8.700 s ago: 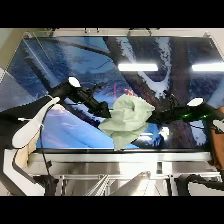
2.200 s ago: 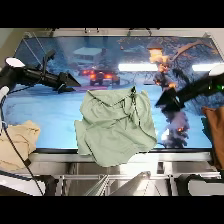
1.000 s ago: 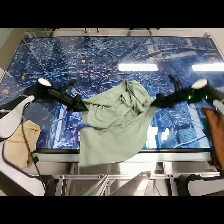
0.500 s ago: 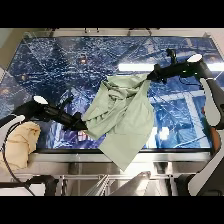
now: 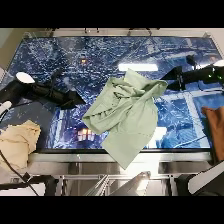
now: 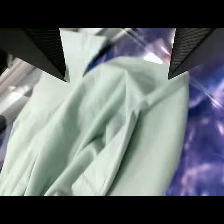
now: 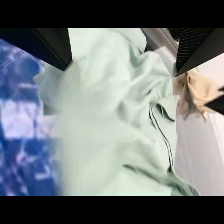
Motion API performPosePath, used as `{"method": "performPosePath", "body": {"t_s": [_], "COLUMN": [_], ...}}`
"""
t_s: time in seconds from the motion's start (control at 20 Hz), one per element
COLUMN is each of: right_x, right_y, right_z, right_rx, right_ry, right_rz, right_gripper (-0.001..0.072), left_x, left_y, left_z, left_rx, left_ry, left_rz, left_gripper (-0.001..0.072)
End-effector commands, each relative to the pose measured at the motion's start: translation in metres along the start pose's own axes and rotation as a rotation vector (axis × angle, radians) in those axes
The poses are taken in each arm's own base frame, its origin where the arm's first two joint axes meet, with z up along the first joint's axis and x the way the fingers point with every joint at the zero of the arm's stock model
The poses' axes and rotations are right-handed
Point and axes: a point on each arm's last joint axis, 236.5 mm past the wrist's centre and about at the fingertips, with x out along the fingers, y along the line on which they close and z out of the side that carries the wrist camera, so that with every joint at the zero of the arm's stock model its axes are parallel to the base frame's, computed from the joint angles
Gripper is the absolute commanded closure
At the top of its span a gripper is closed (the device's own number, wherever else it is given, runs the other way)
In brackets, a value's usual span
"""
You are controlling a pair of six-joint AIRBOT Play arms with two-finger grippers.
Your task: Fold the shirts.
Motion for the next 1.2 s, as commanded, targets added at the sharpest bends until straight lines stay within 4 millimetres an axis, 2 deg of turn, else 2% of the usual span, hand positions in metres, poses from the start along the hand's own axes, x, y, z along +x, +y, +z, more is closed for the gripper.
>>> {"method": "performPosePath", "body": {"t_s": [0.0, 0.1, 0.2, 0.25, 0.4, 0.5, 0.65, 0.75, 0.95, 1.0, 1.05, 1.1, 1.15], "right_x": [-0.008, -0.002, 0.003, 0.007, 0.027, 0.038, 0.047, 0.055, 0.090, 0.099, 0.106, 0.111, 0.113], "right_y": [-0.006, -0.008, -0.016, -0.023, -0.047, -0.063, -0.074, -0.078, -0.071, -0.068, -0.067, -0.066, -0.066], "right_z": [-0.037, -0.065, -0.092, -0.109, -0.176, -0.200, -0.209, -0.208, -0.217, -0.222, -0.226, -0.228, -0.230], "right_rx": [0.000, 0.028, 0.065, 0.091, 0.127, 0.153, 0.192, 0.199, 0.228, 0.237, 0.244, 0.250, 0.258], "right_ry": [0.042, 0.109, 0.066, 0.033, -0.008, -0.014, -0.001, 0.000, 0.063, 0.088, 0.107, 0.120, 0.125], "right_rz": [0.025, 0.055, 0.046, 0.027, -0.037, -0.059, -0.072, -0.083, -0.050, -0.040, -0.034, -0.030, -0.025], "right_gripper": [0.0007, 0.0007, 0.0007, 0.0007, 0.0007, 0.0007, 0.0006, 0.0006, 0.0006, 0.0007, 0.0007, 0.0007, 0.0007], "left_x": [0.006, 0.029, 0.052, 0.060, 0.083, 0.099, 0.117, 0.128, 0.140, 0.141, 0.141, 0.141, 0.138], "left_y": [-0.005, -0.010, -0.013, -0.011, 0.002, -0.001, -0.005, -0.003, 0.007, 0.009, 0.009, 0.009, 0.009], "left_z": [0.028, 0.028, 0.022, 0.021, 0.018, 0.012, 0.004, 0.002, -0.005, -0.006, -0.006, -0.006, -0.005], "left_rx": [0.077, 0.117, 0.178, 0.205, 0.261, 0.277, 0.283, 0.287, 0.242, 0.228, 0.226, 0.227, 0.225], "left_ry": [-0.019, 0.060, 0.167, 0.208, 0.323, 0.396, 0.485, 0.496, 0.528, 0.532, 0.533, 0.532, 0.527], "left_rz": [0.022, 0.021, 0.042, 0.065, 0.125, 0.108, 0.095, 0.096, 0.098, 0.101, 0.101, 0.099, 0.099], "left_gripper": [-0.0003, -0.0002, -0.0002, -0.0002, -0.0002, -0.0002, 0.0013, 0.0144, 0.0153, 0.0268, 0.0647, 0.0705, 0.0704]}}
